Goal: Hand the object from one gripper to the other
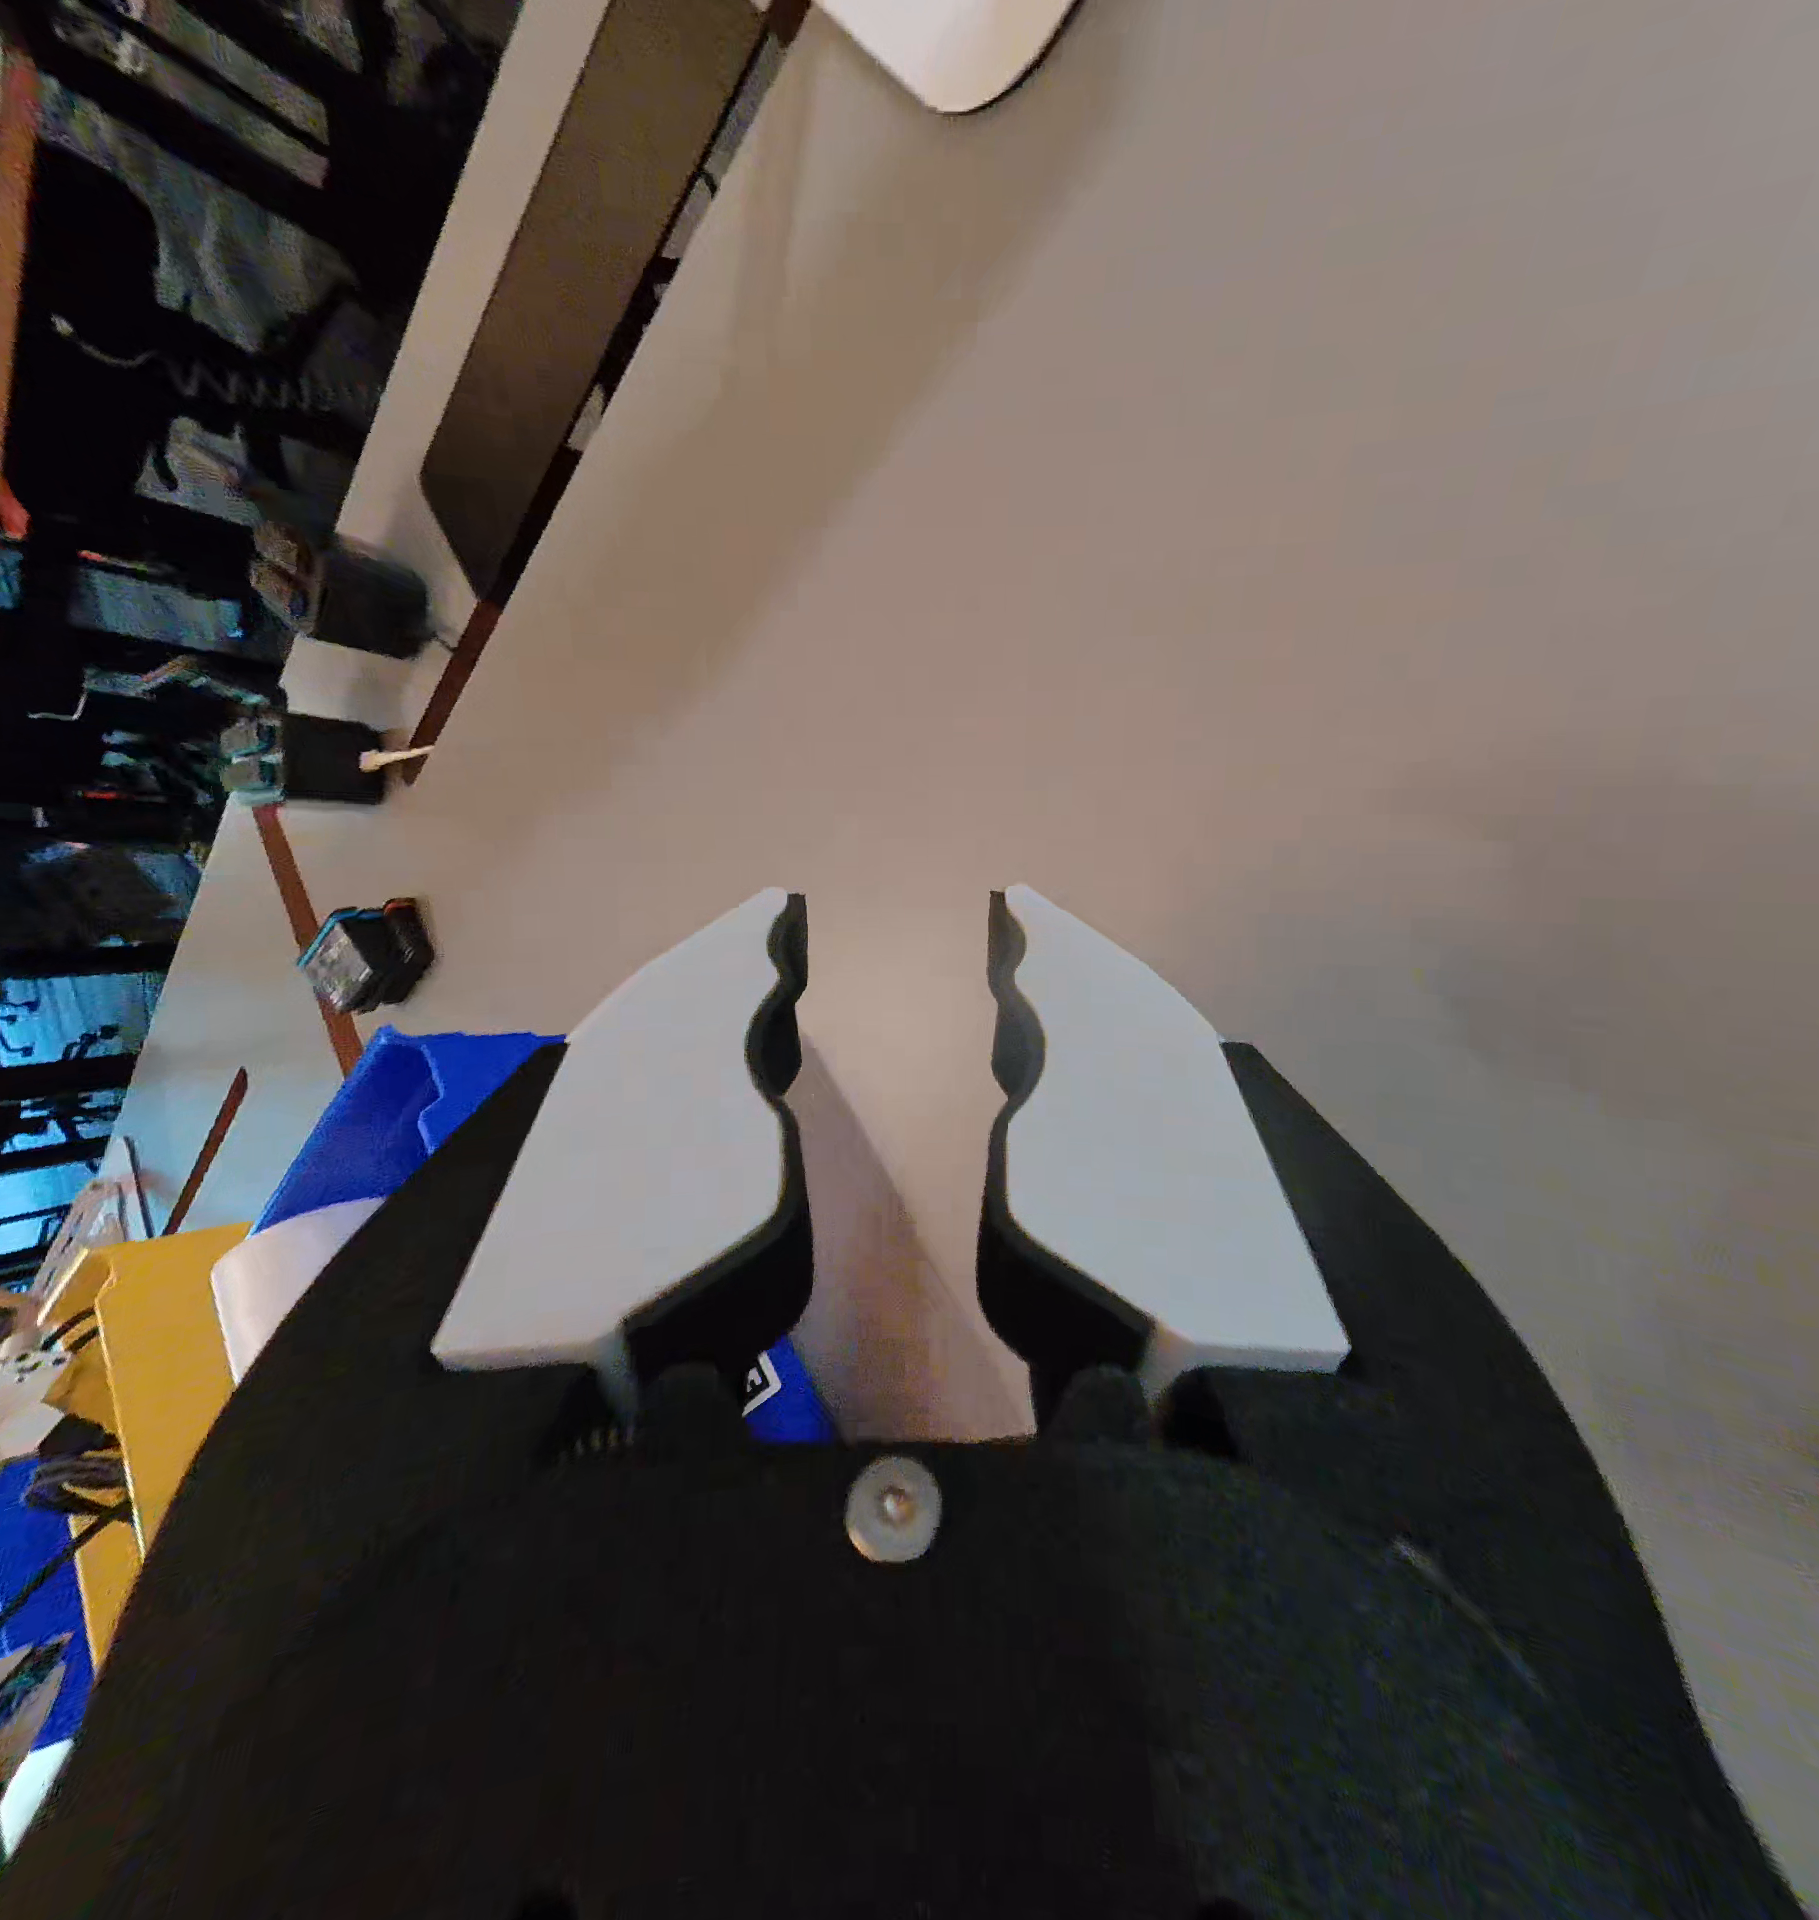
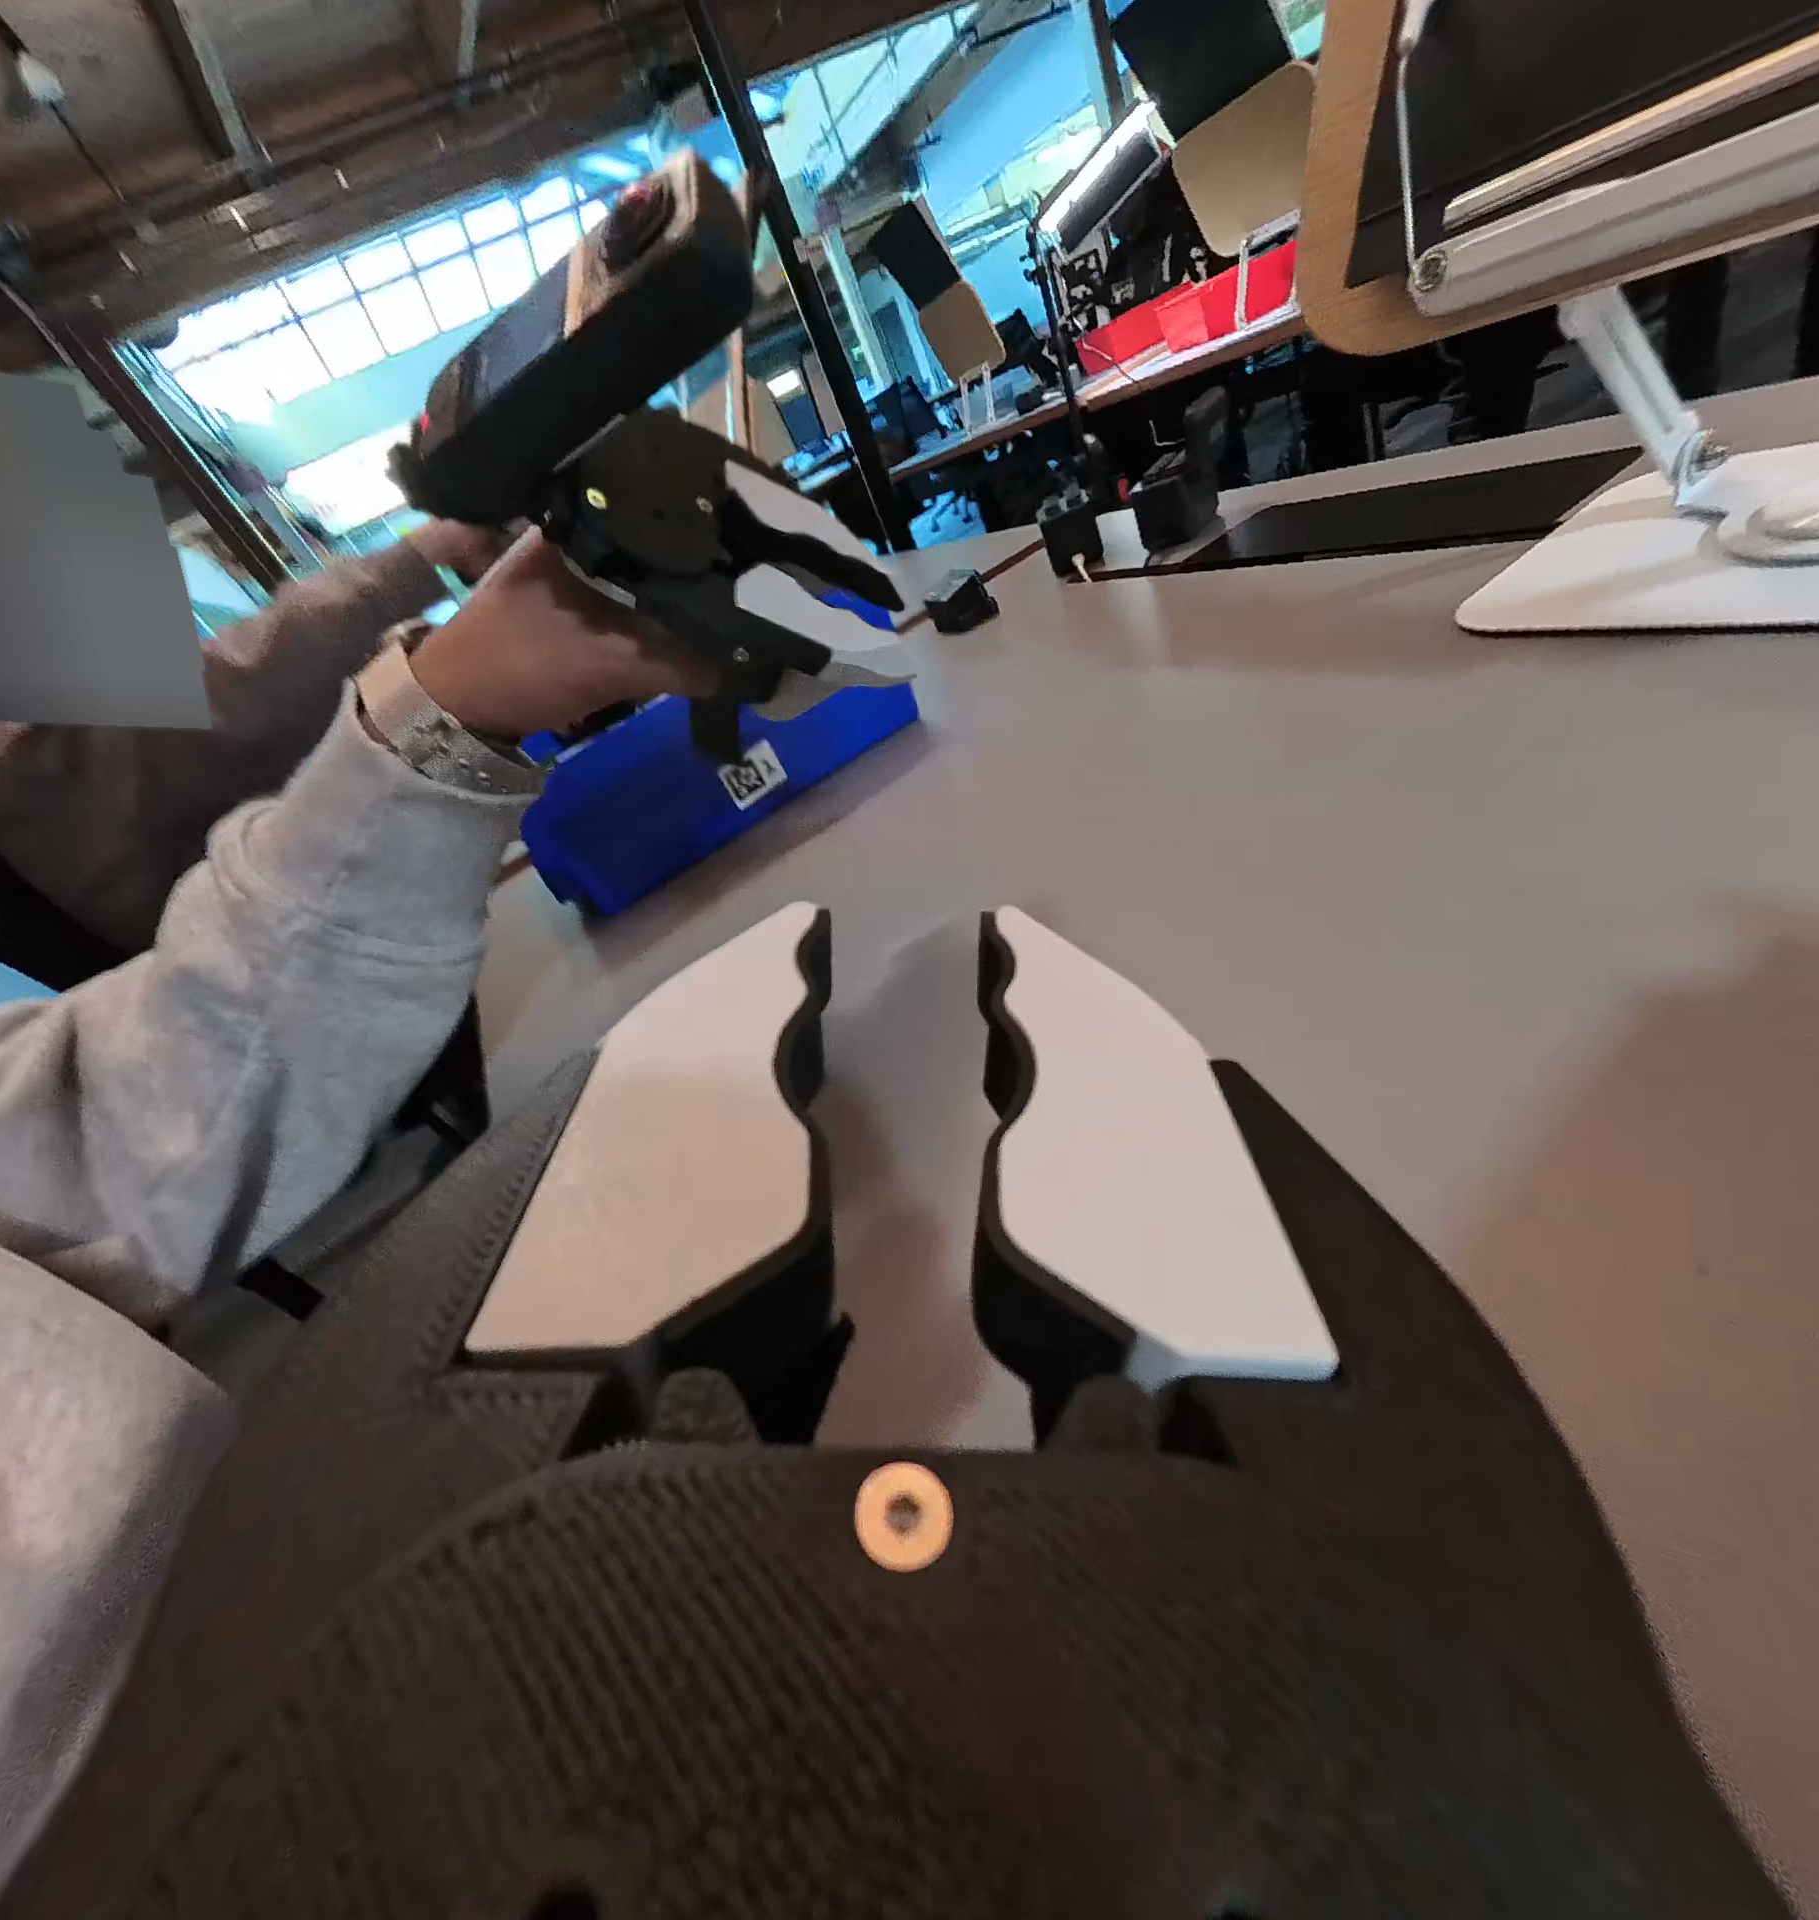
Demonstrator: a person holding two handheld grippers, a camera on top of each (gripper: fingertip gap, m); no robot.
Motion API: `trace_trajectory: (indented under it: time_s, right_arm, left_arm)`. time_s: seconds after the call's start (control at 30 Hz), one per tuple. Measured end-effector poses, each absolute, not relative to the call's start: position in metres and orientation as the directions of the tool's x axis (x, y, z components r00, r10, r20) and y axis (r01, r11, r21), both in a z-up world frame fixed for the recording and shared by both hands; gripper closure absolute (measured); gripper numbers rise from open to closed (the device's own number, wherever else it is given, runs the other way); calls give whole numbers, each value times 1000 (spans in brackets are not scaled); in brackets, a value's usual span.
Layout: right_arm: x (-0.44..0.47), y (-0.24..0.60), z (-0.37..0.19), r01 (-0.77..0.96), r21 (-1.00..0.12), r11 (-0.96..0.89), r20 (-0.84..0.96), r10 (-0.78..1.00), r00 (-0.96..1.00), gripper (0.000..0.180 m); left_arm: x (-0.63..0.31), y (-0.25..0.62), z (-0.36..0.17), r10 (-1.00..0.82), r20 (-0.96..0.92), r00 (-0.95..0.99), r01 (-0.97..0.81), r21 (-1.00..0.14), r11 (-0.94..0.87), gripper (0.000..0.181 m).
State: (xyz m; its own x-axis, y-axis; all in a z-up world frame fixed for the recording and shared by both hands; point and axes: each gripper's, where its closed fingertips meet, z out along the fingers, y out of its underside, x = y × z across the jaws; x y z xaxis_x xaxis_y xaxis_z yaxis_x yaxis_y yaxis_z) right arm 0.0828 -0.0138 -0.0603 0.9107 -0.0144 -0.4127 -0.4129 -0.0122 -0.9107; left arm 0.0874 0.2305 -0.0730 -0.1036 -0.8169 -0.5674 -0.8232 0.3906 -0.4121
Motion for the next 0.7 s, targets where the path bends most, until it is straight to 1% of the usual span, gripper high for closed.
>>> trace_trajectory:
  time_s: [0.1, 0.27, 0.4, 0.53, 0.7]
  right_arm:
    - [83, -17, -57, -460, -888, 1, -460, 11, 888, 148]
    - [87, -21, -58, -445, -895, -17, -445, -4, 896, 149]
    - [87, -20, -57, -514, -857, 9, -514, 24, 857, 148]
    - [88, -18, -59, -562, -827, 17, -561, 39, 827, 147]
    - [86, -16, -62, -566, -825, 1, -565, 41, 824, 146]
  left_arm:
    - [76, 255, -67, -842, -539, -33, -833, -451, 321, 143]
    - [49, 306, -52, -883, -454, 118, -819, -548, 173, 139]
    - [15, 355, -36, -885, -378, 274, -774, -632, 31, 140]
    - [-27, 401, -33, -853, -332, 402, -743, -663, -92, 139]
    - [-94, 456, -32, -763, -310, 568, -690, -685, -234, 134]
